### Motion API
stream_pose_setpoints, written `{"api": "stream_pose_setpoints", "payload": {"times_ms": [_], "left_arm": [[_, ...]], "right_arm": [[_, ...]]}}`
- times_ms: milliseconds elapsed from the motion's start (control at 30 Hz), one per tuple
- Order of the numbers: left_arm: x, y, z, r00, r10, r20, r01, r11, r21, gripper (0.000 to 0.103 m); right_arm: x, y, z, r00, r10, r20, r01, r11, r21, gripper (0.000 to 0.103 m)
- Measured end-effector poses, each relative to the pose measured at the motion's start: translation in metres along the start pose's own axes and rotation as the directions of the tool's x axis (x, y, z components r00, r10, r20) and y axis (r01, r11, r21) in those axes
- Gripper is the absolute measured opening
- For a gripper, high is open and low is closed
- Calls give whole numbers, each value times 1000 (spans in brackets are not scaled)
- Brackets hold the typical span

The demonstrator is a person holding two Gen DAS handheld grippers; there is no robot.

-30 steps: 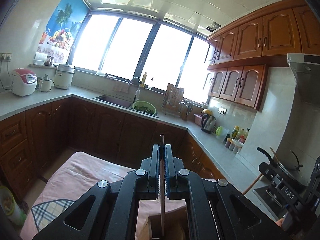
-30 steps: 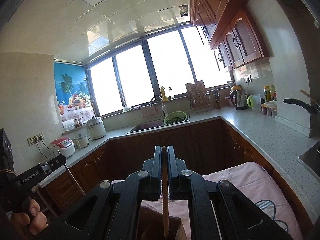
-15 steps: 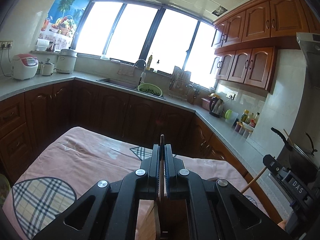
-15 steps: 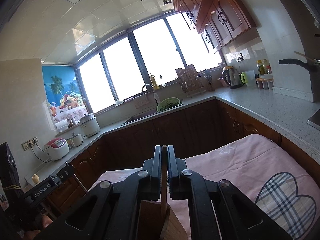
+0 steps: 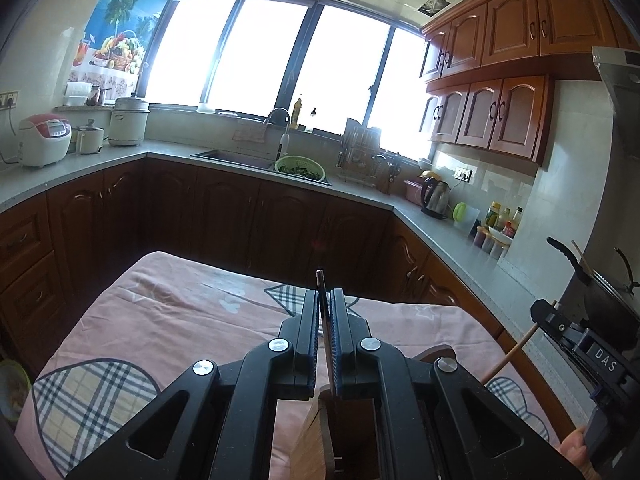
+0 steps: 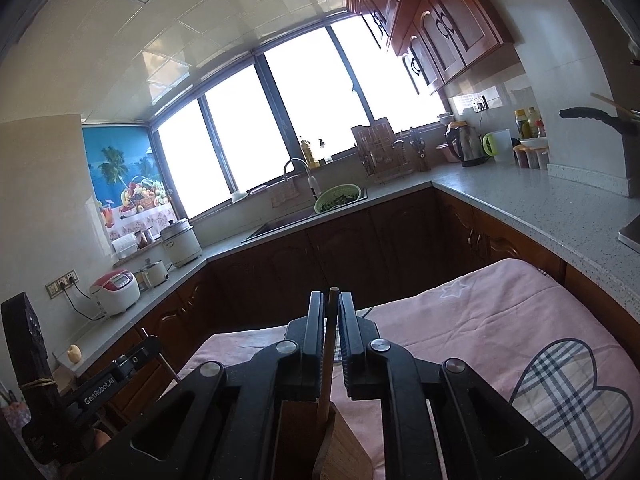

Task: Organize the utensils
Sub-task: 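Open the left tool over the holder while the right tool releases its chopstick, then return the left tool to grasp a wooden chopstick while the right tool grasps another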

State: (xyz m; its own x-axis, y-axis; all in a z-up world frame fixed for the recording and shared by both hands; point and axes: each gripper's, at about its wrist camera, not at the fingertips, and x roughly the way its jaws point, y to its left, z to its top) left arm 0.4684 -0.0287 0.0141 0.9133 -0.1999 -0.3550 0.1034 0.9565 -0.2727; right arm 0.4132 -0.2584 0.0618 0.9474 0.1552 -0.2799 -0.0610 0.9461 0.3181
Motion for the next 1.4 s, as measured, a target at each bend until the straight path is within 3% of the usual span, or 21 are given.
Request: {"api": "stream_pose_setpoints", "payload": {"times_ms": [100,167,233,300,367,433,567,667,900,1400], "left_arm": [[1,3,4,1000,-7,-10,7,1000,-9,9],[-1,3,5,1000,-5,-11,5,1000,-12,20],[-4,4,5,1000,-1,-3,1,1000,-16,32],[-8,4,5,1000,0,-5,0,1000,-17,40],[-13,5,5,1000,-4,-1,4,1000,-24,52],[-22,8,5,1000,-1,5,1,1000,-30,70],[-47,15,1,1000,8,13,-8,999,-35,85],[-68,22,-6,1000,3,-4,-3,999,-34,86],[-113,29,-24,997,19,-80,-19,1000,-2,86],[-191,35,-59,974,30,-225,-28,1000,12,86]], "right_arm": [[2,0,-1,1000,0,-13,0,1000,2,10],[2,-1,-1,1000,2,-22,-2,1000,7,12],[2,-1,0,999,5,-32,-5,1000,12,23],[2,-2,1,999,10,-41,-10,1000,15,50],[-1,-2,1,999,17,-40,-16,1000,19,66],[-7,-2,2,999,24,-36,-23,999,24,68],[-24,-1,3,999,42,-29,-40,998,44,88],[-42,-2,2,998,58,-15,-57,996,62,95],[-82,2,-15,996,77,-49,-73,995,70,95],[-160,-2,-70,989,38,-144,-30,998,57,95]]}}
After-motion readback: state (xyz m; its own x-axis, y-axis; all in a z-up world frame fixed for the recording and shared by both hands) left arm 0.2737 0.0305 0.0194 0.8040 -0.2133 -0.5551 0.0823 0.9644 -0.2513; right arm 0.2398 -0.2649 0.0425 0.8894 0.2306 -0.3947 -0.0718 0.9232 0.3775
